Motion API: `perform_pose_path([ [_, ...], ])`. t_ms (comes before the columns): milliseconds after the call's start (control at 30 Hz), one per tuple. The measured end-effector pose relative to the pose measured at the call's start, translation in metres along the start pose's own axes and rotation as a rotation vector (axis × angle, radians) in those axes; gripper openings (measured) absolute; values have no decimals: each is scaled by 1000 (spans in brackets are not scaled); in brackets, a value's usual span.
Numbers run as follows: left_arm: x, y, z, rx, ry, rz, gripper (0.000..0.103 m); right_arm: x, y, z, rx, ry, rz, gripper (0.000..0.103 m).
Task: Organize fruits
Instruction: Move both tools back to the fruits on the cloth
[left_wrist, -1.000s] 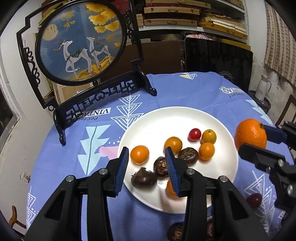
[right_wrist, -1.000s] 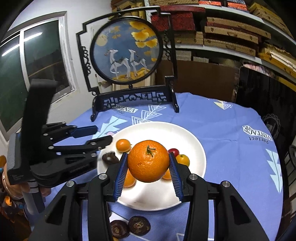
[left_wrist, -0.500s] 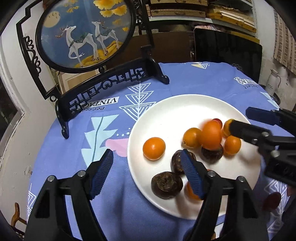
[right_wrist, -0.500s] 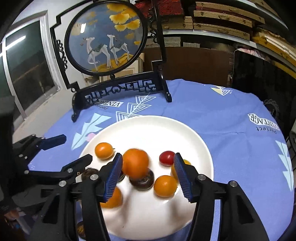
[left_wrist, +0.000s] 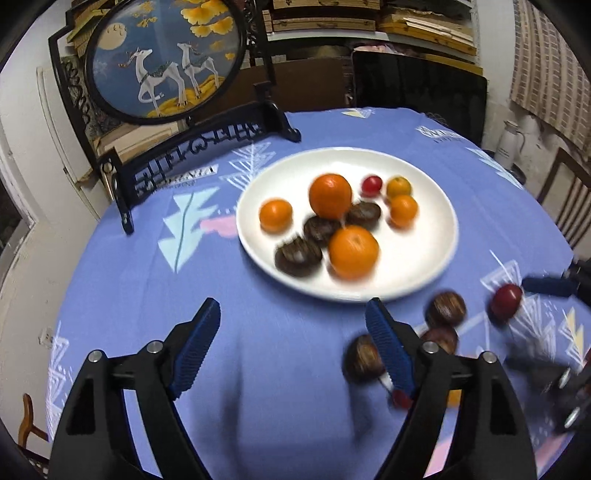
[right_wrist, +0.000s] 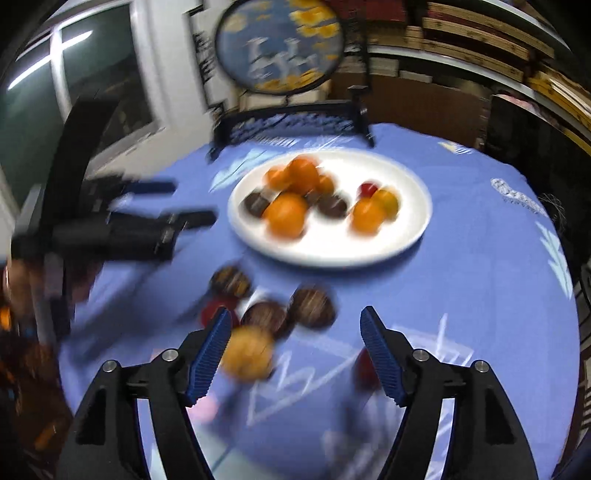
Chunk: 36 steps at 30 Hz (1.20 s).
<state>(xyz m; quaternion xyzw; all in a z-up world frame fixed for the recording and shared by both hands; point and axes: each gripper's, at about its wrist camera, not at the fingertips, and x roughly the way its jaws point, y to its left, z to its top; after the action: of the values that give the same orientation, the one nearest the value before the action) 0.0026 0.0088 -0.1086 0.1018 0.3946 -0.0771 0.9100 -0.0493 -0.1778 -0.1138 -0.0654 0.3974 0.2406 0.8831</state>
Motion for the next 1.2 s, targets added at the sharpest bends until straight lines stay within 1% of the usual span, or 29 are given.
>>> perform_pose_path([
  [67,-3,-2,-10,-11,17,-16,81,6,15,-16,-49,34,-13,73],
  [133,-6,-4,-17,-28,35,-29,81,15,24,-25,-72,64,-12,73],
  [333,-7,-4,-30,-62,64,-47,81,31,32,-24,-48,80,-9,73],
  [433,-2,-5,-34,-84,88,-59,81,43,34,-22,-48,107,-6,73],
  [467,0,-7,-35,-87,96,-63,81,47,34,-22,-42,119,-1,70],
  [500,2,-8,-35,-86,102,-65,81,49,35,-22,-41,123,3,59],
  [567,5,-12,-37,-87,110,-73,81,52,36,-22,-56,130,11,42],
  [733,5,-23,-41,-85,126,-99,81,38,35,-28,-84,106,6,41],
  [900,3,-41,-43,-64,111,-94,81,20,11,-38,-27,92,-29,41],
  [1000,5,-53,-43,-55,122,-104,82,15,-2,-44,4,92,-42,41],
  [1100,3,-63,-46,-29,115,-92,82,14,-9,-46,25,90,-33,41],
  [1200,6,-67,-48,-26,119,-107,82,15,-8,-48,22,91,-23,41],
])
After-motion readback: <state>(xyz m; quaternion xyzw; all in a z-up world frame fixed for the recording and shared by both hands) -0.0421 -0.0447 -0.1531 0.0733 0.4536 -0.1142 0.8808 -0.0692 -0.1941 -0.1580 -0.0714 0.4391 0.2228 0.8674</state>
